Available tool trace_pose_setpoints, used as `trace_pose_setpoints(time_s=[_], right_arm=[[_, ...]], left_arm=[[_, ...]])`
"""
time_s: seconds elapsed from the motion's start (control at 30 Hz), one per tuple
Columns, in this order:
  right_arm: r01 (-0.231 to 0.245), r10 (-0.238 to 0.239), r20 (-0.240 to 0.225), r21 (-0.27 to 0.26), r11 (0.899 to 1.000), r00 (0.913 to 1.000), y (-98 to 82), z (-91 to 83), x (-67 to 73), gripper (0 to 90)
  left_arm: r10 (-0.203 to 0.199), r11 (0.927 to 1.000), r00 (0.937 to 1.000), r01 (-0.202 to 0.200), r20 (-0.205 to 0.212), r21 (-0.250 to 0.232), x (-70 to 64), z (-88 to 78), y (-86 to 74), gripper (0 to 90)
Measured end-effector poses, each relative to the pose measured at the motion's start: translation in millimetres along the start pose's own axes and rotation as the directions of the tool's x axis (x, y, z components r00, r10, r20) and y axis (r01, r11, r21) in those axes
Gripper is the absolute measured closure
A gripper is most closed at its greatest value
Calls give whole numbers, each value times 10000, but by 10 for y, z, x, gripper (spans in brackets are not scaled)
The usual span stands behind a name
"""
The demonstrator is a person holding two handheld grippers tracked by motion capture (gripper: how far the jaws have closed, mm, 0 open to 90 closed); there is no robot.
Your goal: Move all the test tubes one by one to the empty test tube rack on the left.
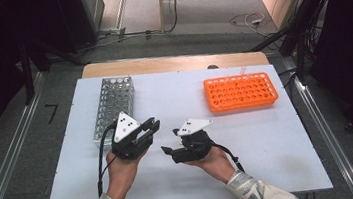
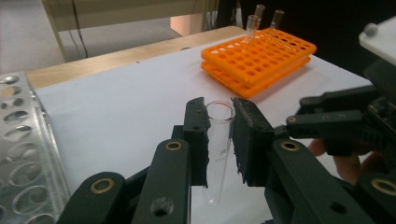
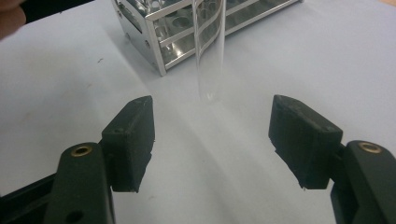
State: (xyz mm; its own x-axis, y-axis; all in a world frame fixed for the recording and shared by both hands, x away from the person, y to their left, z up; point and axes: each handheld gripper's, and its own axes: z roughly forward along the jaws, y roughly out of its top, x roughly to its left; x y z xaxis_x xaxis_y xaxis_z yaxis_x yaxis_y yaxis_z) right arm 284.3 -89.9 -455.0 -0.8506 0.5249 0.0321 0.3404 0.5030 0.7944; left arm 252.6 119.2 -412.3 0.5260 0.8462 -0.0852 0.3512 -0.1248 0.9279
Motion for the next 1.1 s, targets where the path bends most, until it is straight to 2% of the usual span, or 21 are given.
trace_pose_setpoints(time_s=[0.2,0.4,0.63,0.7,0.93,1.1], right_arm=[[-102,102,148,-10,9999,9998,1,-24,-34,293],[-193,193,185,-15,9998,9996,0,-41,-60,294],[-155,155,198,-6,9999,9997,0,-44,-55,295],[-177,176,204,7,9998,9996,-1,-45,-57,295],[-134,135,212,-29,9999,9997,-1,-52,-62,296],[-171,171,232,-37,9998,9996,-2,-61,-72,296]], left_arm=[[-385,9991,9984,377,-409,-208,188,-45,98,757],[-732,9960,9942,688,-790,-572,369,-138,221,757],[-831,9955,9870,761,-1378,-558,519,-179,220,757],[-914,9948,9848,835,-1479,-589,551,-190,210,757],[-853,9961,9794,797,-1828,-380,605,-214,146,757],[-812,9964,9766,742,-1989,-421,629,-271,142,757]])
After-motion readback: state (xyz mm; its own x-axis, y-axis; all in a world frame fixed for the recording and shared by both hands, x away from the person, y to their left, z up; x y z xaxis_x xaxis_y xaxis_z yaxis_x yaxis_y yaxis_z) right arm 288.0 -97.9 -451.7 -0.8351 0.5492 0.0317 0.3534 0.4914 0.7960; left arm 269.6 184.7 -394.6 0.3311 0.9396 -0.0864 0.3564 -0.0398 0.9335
